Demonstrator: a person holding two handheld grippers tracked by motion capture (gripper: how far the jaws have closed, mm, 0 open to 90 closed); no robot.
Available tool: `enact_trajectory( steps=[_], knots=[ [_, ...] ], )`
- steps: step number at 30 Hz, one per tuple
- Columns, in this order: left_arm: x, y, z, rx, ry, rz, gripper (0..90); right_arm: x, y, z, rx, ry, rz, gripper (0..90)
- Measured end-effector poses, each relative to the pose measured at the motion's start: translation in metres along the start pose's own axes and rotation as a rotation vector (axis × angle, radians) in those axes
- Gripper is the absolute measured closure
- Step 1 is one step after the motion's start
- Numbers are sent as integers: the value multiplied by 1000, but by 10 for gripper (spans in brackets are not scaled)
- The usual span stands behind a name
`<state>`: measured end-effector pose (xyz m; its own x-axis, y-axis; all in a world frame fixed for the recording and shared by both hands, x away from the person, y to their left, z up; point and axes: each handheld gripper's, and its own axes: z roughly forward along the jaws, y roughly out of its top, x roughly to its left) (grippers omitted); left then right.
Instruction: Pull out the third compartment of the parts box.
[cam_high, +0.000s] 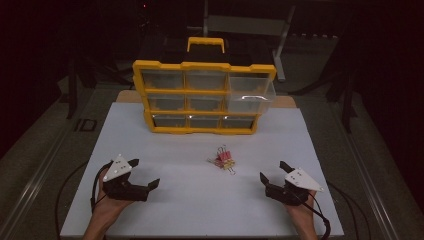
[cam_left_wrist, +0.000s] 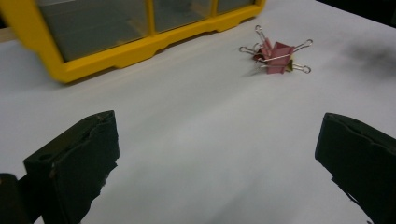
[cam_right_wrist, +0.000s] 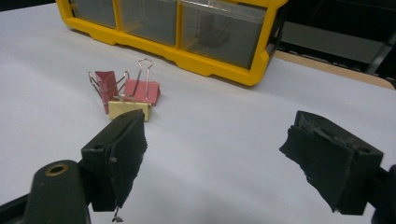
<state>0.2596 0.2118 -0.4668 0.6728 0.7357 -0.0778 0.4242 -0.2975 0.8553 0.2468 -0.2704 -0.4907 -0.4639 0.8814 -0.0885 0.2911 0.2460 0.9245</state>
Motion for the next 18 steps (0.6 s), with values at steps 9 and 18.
enact_trajectory(
  steps=[9,18],
  knots=[
    [-1,26,22,9,-67,62,6,-1,-1,-1,0,-4,12,184],
    [6,45,31,6,-56,93,10,0,-2,-2,5,-1,0,185]
  ],
)
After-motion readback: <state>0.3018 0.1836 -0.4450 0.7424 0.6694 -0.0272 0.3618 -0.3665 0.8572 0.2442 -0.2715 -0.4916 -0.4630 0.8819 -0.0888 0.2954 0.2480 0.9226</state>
